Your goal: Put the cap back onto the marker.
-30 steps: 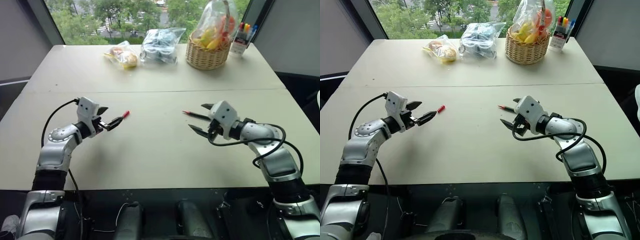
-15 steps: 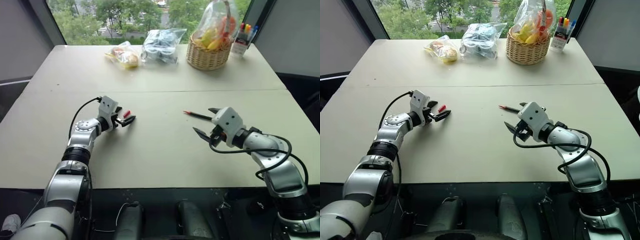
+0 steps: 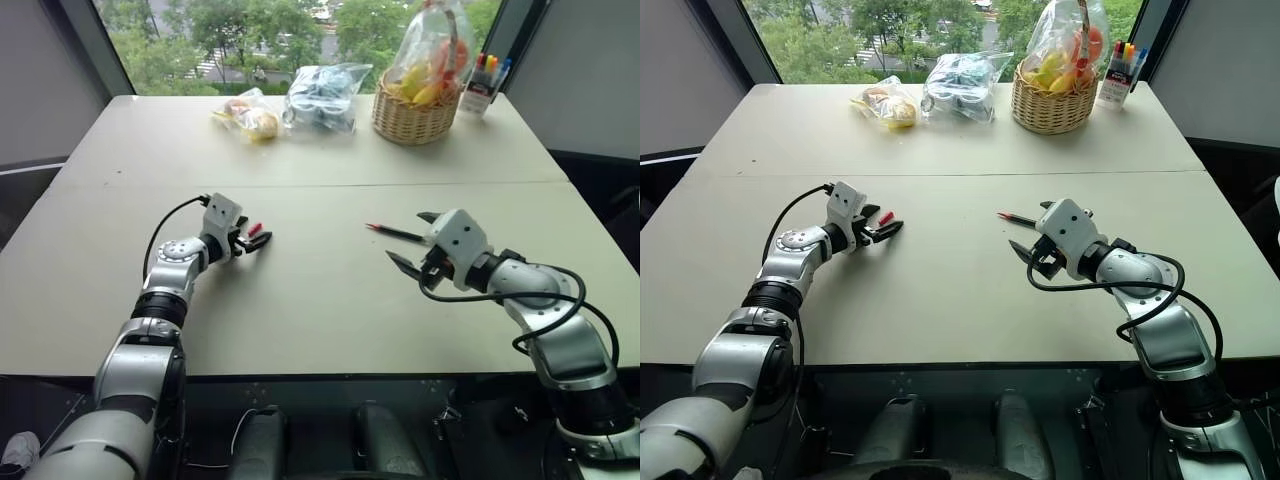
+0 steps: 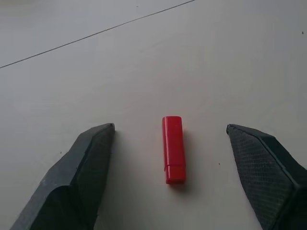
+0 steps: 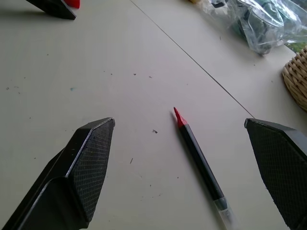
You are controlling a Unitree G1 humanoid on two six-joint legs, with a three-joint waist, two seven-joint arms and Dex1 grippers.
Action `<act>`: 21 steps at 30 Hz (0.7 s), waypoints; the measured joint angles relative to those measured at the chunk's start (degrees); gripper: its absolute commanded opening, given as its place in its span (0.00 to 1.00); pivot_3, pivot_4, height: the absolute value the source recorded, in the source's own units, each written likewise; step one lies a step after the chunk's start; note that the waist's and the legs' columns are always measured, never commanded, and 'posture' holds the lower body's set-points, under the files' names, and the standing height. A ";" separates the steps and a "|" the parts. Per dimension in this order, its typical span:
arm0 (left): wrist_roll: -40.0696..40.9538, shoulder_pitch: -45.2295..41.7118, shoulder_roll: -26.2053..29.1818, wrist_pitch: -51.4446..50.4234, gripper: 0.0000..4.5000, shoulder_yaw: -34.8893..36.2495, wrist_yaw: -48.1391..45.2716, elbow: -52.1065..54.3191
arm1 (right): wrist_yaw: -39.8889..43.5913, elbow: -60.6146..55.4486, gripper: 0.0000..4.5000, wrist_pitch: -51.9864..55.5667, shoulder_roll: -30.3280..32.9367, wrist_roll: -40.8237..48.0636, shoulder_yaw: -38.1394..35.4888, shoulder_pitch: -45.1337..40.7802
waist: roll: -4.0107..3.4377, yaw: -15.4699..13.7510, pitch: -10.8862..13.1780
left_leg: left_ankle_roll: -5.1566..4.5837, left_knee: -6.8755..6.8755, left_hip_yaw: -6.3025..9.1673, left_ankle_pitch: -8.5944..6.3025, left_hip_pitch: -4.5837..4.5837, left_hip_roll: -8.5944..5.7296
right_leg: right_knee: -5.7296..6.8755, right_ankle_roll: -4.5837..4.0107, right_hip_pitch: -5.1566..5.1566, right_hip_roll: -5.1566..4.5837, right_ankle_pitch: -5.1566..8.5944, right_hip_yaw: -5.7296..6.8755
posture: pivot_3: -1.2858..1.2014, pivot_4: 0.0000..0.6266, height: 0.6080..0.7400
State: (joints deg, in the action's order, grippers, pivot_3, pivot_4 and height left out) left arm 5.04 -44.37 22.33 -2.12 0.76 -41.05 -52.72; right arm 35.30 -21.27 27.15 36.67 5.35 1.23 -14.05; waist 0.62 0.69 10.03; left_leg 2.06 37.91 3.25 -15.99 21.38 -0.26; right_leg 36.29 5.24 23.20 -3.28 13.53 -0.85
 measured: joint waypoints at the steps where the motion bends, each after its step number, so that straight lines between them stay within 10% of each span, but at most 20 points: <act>1: -0.04 0.00 0.00 -0.18 0.48 0.00 0.00 0.12 | 0.06 0.00 1.00 0.00 0.00 0.01 0.01 0.00 | 0.00 0.02 0.00 | 0.00 0.00 0.00 0.00 0.00 0.00 | 0.00 0.00 0.00 0.00 0.00 0.00 | 0.52 0.24 1.00; 5: -0.62 0.28 -0.01 -1.56 0.01 0.01 0.15 1.57 | 0.60 0.00 1.00 0.00 0.10 0.02 0.01 -0.07 | 0.00 0.04 0.00 | 0.00 0.00 0.00 0.00 0.00 0.00 | 0.00 0.00 0.01 0.00 0.00 0.00 | 0.52 0.24 1.00; 21: 2.42 10.45 0.71 -12.46 0.00 1.28 -0.24 21.72 | 2.87 5.74 1.00 -1.61 0.65 0.46 0.11 -2.74 | -0.01 0.31 0.01 | -0.09 -0.02 -0.04 -0.06 0.05 0.03 | -0.07 0.00 0.07 -0.02 0.00 -0.09 | 0.52 0.24 1.00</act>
State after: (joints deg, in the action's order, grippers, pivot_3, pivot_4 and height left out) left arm 7.46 -33.92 23.04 -14.58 2.04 -41.28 -31.01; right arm 38.17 -15.53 25.54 37.33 5.81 1.34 -16.79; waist 0.61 1.00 10.04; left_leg 1.97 37.89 3.21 -16.05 21.43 -0.23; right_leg 36.22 5.24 23.28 -3.30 13.54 -0.94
